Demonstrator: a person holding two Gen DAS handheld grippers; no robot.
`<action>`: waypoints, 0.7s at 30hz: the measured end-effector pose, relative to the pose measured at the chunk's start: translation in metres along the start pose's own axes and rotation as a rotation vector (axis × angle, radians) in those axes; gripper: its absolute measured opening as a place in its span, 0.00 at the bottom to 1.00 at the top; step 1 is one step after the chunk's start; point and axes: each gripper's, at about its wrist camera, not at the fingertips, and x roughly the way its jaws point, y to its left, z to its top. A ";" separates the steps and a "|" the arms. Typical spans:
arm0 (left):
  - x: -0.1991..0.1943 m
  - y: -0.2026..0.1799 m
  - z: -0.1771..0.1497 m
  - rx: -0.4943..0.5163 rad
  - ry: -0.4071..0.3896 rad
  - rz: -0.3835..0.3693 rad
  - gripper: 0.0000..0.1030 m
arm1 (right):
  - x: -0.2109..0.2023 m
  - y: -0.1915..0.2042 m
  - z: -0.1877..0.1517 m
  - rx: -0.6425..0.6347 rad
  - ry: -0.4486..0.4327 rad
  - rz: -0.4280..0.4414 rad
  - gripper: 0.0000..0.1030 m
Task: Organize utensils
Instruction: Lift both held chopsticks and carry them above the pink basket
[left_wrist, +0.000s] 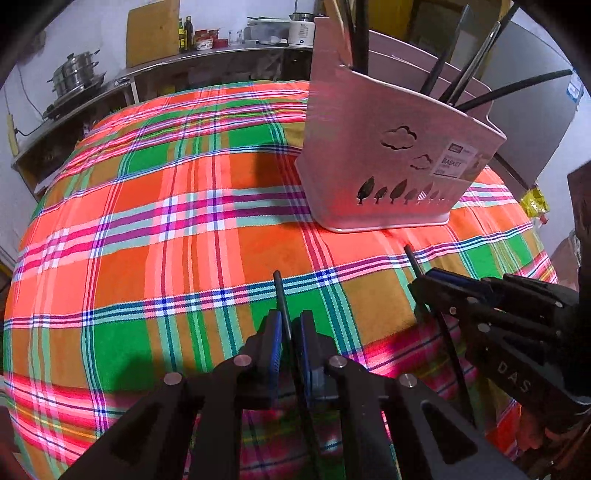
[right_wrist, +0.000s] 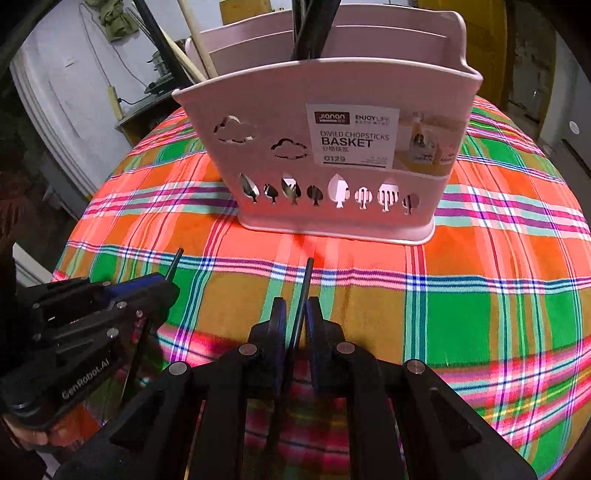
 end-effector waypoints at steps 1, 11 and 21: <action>0.000 0.000 0.000 0.000 0.000 0.004 0.09 | 0.001 0.000 0.001 -0.002 0.002 -0.001 0.11; -0.014 0.006 -0.003 -0.060 -0.017 -0.040 0.05 | -0.019 -0.002 0.002 -0.012 -0.019 0.017 0.06; -0.067 0.000 0.011 -0.047 -0.119 -0.090 0.04 | -0.068 -0.001 0.010 -0.013 -0.130 0.053 0.06</action>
